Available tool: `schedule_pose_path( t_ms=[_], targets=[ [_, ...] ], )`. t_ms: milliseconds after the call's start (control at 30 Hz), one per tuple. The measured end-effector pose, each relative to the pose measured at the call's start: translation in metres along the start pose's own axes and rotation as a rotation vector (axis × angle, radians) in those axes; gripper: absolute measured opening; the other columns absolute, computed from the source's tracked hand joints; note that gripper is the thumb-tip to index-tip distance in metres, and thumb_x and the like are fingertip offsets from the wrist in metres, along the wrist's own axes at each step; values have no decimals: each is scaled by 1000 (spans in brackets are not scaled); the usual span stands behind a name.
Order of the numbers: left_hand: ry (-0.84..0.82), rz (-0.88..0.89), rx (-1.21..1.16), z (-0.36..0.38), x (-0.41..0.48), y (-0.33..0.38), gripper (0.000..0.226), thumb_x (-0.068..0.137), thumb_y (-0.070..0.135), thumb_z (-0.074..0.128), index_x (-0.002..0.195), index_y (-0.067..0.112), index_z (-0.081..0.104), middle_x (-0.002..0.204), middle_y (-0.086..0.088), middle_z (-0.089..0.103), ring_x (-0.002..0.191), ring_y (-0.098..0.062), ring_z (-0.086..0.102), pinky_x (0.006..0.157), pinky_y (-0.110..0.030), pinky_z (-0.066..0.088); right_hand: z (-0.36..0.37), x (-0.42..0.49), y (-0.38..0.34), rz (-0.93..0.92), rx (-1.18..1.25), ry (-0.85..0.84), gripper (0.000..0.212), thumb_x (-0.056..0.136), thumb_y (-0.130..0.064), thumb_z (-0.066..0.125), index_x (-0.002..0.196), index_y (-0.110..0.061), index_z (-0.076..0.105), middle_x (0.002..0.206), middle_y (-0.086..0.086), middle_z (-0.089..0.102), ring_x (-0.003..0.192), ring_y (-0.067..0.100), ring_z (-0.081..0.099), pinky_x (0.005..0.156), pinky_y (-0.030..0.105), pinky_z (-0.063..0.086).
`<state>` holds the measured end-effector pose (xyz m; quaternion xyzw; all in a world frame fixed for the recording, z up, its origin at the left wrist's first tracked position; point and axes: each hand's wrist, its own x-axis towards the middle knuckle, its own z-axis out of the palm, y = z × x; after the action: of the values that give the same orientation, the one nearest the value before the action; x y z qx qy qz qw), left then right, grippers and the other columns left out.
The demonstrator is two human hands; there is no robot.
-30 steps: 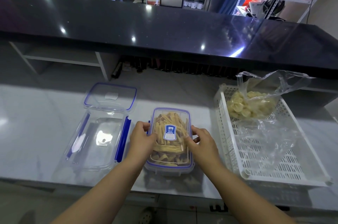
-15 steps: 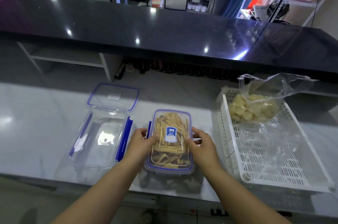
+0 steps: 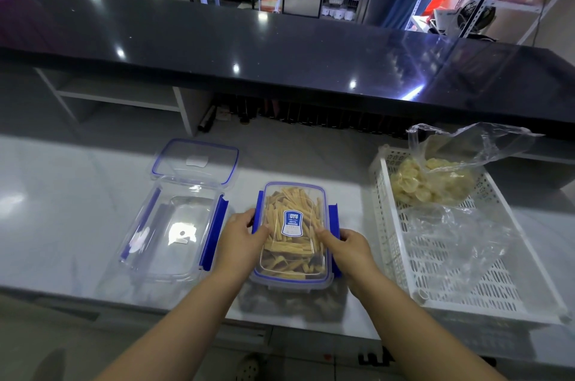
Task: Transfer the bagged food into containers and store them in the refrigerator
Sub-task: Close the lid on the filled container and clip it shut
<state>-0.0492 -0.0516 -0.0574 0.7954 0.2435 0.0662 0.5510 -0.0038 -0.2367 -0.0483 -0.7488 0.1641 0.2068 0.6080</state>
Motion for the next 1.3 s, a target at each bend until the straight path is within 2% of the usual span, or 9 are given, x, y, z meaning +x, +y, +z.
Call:
schedule_pose_path(
  t_ms=[167,300,400,533,833,1000,1133,1233,1300],
  targets=[
    [2,34,48,2,0,-2,33,91,27,54,124,24,55,107,2,59,90,-9,59,63,-18,47,1,-4,-1,-172,-149,52,15,86,-33,65,94,-22,60,96,1,69,79,14,68,60,29,58],
    [0,38,54,3,0,-2,28,91,27,52,120,26,56,103,6,58,85,-6,59,58,-15,44,5,-7,-2,-286,-349,93,29,90,-35,59,107,-13,62,104,4,61,88,16,65,77,37,58],
    [-3,40,60,2,0,-1,23,91,27,52,113,27,58,97,10,56,82,-4,58,57,-14,43,7,-7,-3,-360,-536,144,29,92,-36,55,106,-11,61,101,2,53,86,14,60,71,25,52],
    [-3,54,77,1,0,0,14,91,26,53,103,33,55,89,17,53,80,-2,57,56,-12,41,6,-6,-2,-380,-591,141,29,93,-38,53,106,-13,60,100,1,52,87,15,60,73,27,53],
    [-12,23,89,0,8,3,30,90,26,56,119,21,58,101,7,55,77,0,55,55,-10,39,6,1,-3,-404,-546,160,27,92,-36,54,105,-12,62,95,-1,52,79,11,58,60,16,45],
    [-15,-1,106,4,20,11,31,88,25,58,119,19,56,112,-1,55,89,-12,59,74,-31,56,9,8,-10,-421,-493,181,27,90,-35,59,106,-14,64,96,-1,54,83,13,60,68,26,54],
    [86,49,232,7,27,22,44,84,22,63,127,18,50,126,-4,49,108,-18,45,89,-34,46,6,10,-12,-393,-481,162,33,87,-40,62,109,-16,64,99,-1,57,86,14,61,76,37,57],
    [31,159,229,11,35,41,44,84,19,60,126,23,50,128,3,48,121,-16,35,95,-31,37,2,12,-19,-378,-532,135,36,85,-41,63,113,-18,63,103,-4,59,85,11,61,74,30,57],
    [-47,258,212,17,40,55,39,85,16,57,122,27,53,123,9,50,120,-10,32,95,-26,32,-5,12,-26,-405,-521,152,37,85,-38,64,117,-19,62,101,-8,57,79,3,58,64,15,49]
  ],
)
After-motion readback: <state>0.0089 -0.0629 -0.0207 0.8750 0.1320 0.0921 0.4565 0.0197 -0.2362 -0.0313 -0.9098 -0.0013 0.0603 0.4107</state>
